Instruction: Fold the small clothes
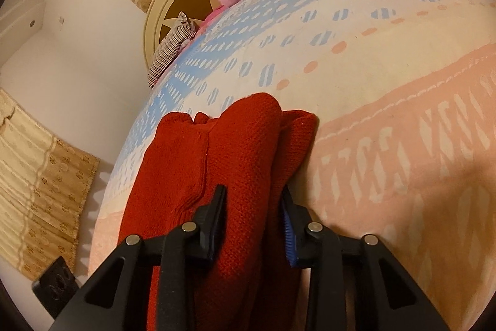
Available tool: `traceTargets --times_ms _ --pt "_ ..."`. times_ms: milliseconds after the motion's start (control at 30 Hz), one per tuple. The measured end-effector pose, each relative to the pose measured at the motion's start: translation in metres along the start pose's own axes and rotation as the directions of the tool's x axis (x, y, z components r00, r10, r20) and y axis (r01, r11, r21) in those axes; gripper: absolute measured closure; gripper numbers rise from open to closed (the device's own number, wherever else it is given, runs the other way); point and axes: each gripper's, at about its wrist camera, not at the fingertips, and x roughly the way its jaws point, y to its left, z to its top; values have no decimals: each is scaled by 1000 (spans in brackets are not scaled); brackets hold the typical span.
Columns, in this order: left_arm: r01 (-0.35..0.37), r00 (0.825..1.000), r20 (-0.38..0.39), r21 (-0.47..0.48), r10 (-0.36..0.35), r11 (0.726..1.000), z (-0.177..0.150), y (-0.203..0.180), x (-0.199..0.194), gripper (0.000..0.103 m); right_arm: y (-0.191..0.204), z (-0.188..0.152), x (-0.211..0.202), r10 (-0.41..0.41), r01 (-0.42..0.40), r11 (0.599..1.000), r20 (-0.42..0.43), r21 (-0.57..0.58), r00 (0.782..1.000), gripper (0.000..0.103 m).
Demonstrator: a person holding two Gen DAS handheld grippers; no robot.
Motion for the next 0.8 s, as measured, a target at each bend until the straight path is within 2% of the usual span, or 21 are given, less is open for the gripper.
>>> traceTargets --times_ms 233,433,467,567,633,667,800 --pt "-2 1000 -2 16 2 1000 0 -7 -2 40 1 -3 1 -8 8 1000 6 -11 1000 71" --pt "3 1000 -6 12 -3 1000 0 -7 -2 41 -7 -1 1 30 -30 999 -10 26 999 71" --pt "4 1000 -8 8 -4 1000 0 -7 -1 39 -9 -1 0 35 -34 999 -12 30 999 71" --pt "-7 1000 -17 -27 7 1000 1 -1 2 25 -7 -2 0 26 -26 1000 -9 17 1000 71" --pt "11 1000 -25 -48 -12 999 3 3 4 25 -7 -3 0 25 -25 1000 -8 15 1000 71" --pt "15 999 -28 -47 -17 999 4 3 5 27 -7 -3 0 27 -27 999 -9 18 1000 71" --pt "39 999 -23 -23 -39 999 3 -3 2 46 -4 -4 -1 27 -27 1000 -6 16 1000 71"
